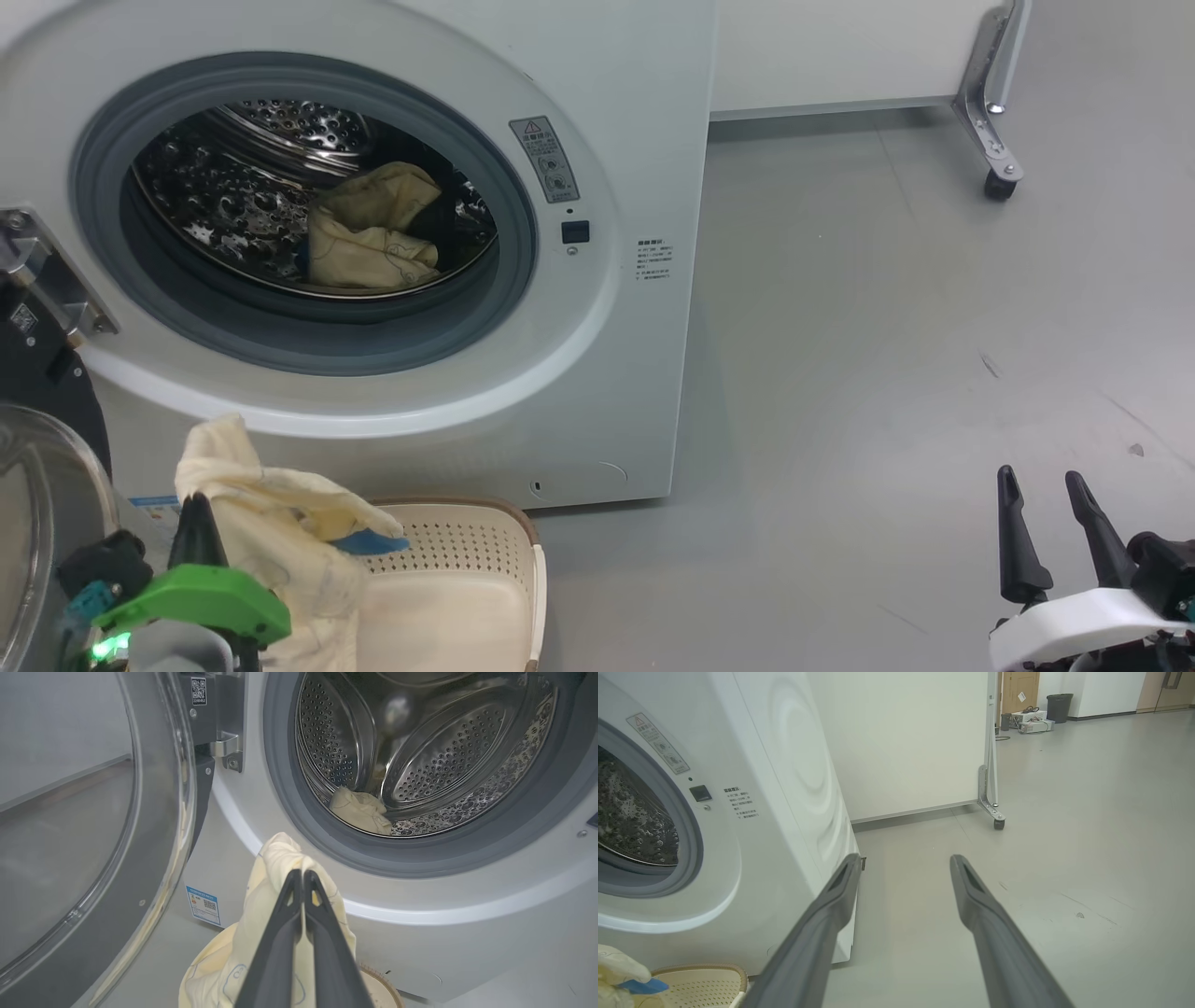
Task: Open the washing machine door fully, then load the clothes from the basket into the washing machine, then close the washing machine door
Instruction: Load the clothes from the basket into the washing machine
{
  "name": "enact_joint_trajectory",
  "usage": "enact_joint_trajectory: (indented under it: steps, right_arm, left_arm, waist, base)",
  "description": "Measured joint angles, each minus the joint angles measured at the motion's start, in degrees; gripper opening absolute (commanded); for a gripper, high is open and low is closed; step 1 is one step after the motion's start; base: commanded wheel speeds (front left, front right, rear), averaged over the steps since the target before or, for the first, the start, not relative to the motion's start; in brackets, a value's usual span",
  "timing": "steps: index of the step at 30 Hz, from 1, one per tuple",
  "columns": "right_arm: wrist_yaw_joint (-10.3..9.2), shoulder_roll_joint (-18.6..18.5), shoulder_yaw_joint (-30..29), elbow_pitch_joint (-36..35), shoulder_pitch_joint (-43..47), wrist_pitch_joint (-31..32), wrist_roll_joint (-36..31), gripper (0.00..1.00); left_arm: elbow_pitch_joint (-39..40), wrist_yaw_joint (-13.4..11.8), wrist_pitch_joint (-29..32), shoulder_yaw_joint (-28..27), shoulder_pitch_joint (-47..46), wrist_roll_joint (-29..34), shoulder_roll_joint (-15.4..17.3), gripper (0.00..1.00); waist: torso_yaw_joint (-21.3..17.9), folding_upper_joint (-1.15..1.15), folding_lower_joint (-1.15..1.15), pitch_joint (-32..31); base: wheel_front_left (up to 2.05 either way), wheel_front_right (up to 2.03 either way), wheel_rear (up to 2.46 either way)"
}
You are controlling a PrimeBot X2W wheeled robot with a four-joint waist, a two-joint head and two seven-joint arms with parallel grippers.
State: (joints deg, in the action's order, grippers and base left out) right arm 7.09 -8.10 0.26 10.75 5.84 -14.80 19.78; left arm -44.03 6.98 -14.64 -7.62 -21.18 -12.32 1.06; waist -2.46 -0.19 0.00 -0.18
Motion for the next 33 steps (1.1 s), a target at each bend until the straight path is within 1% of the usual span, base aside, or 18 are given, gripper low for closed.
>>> enact_joint_trajectory:
  steps: [5, 8, 16, 23, 33]
  right_arm:
    - [0.0, 0.0, 0.08, -0.64, 0.87, 0.0, 0.0, 1.0]
    - [0.0, -0.01, 0.13, -1.07, 0.98, 0.0, 0.0, 1.0]
    - [0.0, -0.02, 0.16, -1.67, 1.43, 0.0, -0.01, 1.0]
    - [0.0, -0.01, 0.19, -2.02, 1.99, 0.0, -0.1, 1.0]
    - [-0.01, 0.02, 0.21, -2.41, 2.11, 0.0, -0.1, 1.0]
  left_arm:
    - [5.76, 0.0, 0.0, 3.61, 5.88, -2.15, 0.04, 0.0]
    - [9.1, 0.0, 0.0, 4.83, 8.24, -3.16, 0.05, 0.0]
    - [15.99, 0.0, 0.0, 6.12, 14.32, -4.3, 0.29, 0.0]
    - [20.46, -0.08, 0.0, 7.49, 17.91, -5.36, 0.52, 0.0]
    - [25.22, -2.37, 0.0, 9.18, 21.6, -5.79, 0.65, 0.0]
  waist:
    - [0.72, 0.0, 0.0, -1.16]
    - [0.88, 0.0, 0.0, -1.41]
    - [0.85, 0.0, 0.0, -1.4]
    - [0.59, 0.0, 0.0, -1.15]
    - [0.23, 0.0, 0.0, -0.61]
  base:
    - [0.0, 0.0, 0.0]
    - [0.0, 0.0, 0.0]
    - [0.0, 0.0, 0.0]
    - [0.0, 0.0, 0.0]
    - [0.0, 0.0, 0.0]
